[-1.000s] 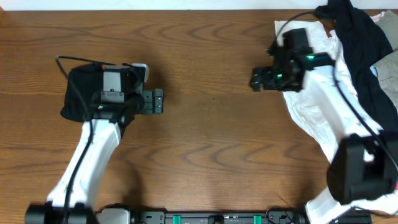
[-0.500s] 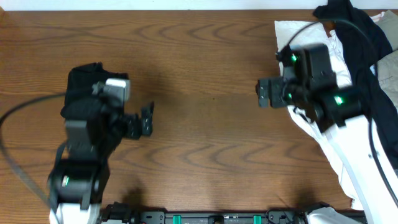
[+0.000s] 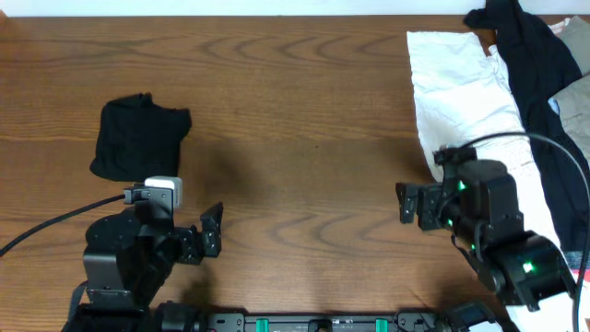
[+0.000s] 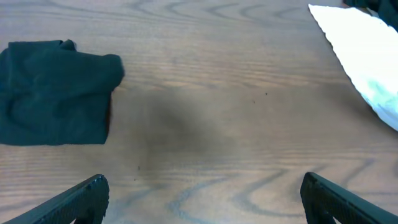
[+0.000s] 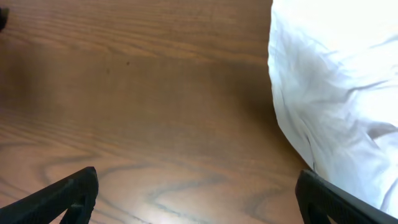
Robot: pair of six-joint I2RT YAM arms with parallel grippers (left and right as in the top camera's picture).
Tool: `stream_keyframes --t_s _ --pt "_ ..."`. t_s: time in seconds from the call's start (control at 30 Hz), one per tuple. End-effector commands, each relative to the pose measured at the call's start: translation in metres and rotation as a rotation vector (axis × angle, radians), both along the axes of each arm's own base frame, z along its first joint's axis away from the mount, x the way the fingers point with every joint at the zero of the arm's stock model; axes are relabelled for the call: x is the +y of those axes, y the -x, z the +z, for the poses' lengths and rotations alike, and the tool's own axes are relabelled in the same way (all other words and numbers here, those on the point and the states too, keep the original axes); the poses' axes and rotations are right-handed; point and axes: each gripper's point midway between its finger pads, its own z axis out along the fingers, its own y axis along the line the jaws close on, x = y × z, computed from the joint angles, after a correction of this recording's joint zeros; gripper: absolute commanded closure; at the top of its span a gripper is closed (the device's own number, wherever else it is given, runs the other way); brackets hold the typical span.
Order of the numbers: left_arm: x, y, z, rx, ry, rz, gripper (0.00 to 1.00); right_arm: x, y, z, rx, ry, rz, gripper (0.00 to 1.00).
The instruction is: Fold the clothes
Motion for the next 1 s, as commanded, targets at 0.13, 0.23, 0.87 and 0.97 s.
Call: stream_keyframes --t_s 0.13,0.23,0.87,0.97 --pt "0.009 -0.007 -0.022 0.037 -0.019 0.062 0.02 -0.004 0.007 -0.013 0.028 -0.003 -0.037 0.01" --pt "0.009 -0.008 -0.023 0.047 -0.018 0.059 0.02 -0.004 0.007 -0.013 0.028 -0.002 -0.037 0.01" --pt "0.009 -0.006 -0.026 0.062 -0.020 0.059 0.02 -0.004 0.007 -0.013 0.031 -0.001 -0.036 0.01" --pt "0.009 -0.006 -0.026 0.062 -0.020 0.059 0.02 -0.008 0.016 -0.021 0.076 0.017 -0.037 0.01"
